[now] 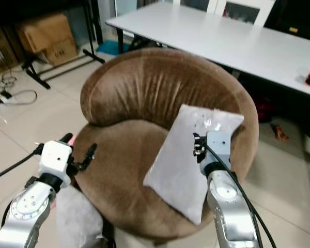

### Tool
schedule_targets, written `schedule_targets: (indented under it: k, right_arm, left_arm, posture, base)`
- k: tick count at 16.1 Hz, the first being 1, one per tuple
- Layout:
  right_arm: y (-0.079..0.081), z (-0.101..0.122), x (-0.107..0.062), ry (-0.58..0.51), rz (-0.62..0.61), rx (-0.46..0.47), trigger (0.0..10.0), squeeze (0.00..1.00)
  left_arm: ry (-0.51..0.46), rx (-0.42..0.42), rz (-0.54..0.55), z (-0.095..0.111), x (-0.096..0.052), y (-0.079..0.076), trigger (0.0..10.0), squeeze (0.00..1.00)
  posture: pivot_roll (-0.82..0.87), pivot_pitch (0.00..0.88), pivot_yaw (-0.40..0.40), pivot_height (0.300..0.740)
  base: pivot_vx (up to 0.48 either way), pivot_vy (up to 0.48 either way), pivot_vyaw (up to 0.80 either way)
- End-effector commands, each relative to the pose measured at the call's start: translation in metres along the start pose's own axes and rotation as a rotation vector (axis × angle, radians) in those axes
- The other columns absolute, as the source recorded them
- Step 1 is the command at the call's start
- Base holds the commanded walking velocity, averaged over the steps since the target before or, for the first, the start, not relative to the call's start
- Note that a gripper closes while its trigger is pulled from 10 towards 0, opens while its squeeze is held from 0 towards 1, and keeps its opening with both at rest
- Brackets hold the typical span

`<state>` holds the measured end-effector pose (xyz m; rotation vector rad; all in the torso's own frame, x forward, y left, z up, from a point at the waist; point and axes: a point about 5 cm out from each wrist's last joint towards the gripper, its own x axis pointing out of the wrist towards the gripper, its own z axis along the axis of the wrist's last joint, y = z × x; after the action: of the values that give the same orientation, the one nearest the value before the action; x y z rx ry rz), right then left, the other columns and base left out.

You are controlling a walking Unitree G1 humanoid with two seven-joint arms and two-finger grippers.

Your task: Move the pillow to the sofa from floor

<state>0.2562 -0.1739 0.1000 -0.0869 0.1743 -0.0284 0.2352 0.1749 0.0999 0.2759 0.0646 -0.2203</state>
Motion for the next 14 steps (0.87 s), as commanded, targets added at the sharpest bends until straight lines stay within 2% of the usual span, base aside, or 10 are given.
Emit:
schedule_targets:
  k: [1, 3, 14]
  right_arm:
    - [0.0025, 0.0009, -0.0010, 0.002, 0.025, -0.026, 10.0, 0.00]
    - [0.0041, -0.0009, 0.0000, 0.018, 0.025, -0.017, 10.0, 0.00]
    - [0.0010, -0.0079, 0.0008, 0.057, -0.011, 0.011, 10.0, 0.00]
  left_arm:
    - [0.002, 0.008, 0.008, -0.0008, -0.0020, 0.0000, 10.0, 0.00]
    - [-0.003, 0.009, 0.017, -0.0005, -0.0016, -0.0010, 10.0, 0.00]
    - [-0.002, 0.002, 0.026, -0.0012, 0.0025, -0.0010, 10.0, 0.00]
  posture:
    - [0.01, 0.012, -0.046, 0.740]
    - [0.01, 0.008, -0.049, 0.740]
    - [0.01, 0.000, -0.034, 0.740]
  base:
    - [-0.266, 0.000, 0.00]
    - [-0.259, 0.000, 0.00]
    - [0.000, 0.024, 0.00]
